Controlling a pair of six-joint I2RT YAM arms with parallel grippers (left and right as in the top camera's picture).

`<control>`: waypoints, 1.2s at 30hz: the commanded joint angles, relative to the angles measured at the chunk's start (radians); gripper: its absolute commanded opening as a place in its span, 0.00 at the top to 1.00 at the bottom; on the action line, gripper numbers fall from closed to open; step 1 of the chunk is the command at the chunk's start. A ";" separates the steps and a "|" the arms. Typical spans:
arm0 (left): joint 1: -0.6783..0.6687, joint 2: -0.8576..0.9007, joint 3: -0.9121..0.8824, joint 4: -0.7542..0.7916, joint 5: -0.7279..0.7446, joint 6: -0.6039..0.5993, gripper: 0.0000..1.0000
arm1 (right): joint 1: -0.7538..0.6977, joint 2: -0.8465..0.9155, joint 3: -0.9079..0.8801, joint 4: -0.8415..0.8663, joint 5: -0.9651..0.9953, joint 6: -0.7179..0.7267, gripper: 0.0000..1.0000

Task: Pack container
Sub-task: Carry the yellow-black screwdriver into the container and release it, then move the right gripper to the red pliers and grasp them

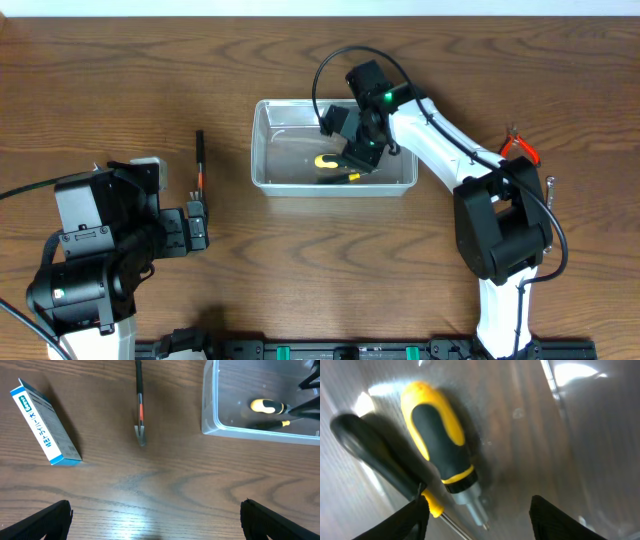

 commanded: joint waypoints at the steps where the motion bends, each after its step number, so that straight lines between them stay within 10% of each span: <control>1: -0.003 -0.002 0.019 -0.001 -0.005 0.007 0.02 | -0.010 -0.106 0.110 -0.031 0.011 0.121 0.32; 4: -0.003 -0.002 0.019 -0.002 -0.005 0.019 0.02 | -0.033 -0.201 0.192 -0.066 0.112 0.268 0.27; 6: -0.003 -0.002 0.019 -0.002 -0.005 0.018 0.02 | -0.065 -0.267 0.235 -0.090 0.208 0.395 0.01; 15: -0.003 -0.002 0.019 -0.002 -0.005 0.018 0.02 | -0.416 -0.423 0.258 -0.349 0.320 1.098 0.01; 36: -0.003 -0.002 0.019 -0.002 -0.005 0.018 0.02 | -0.628 0.020 0.177 -0.362 0.209 1.038 0.01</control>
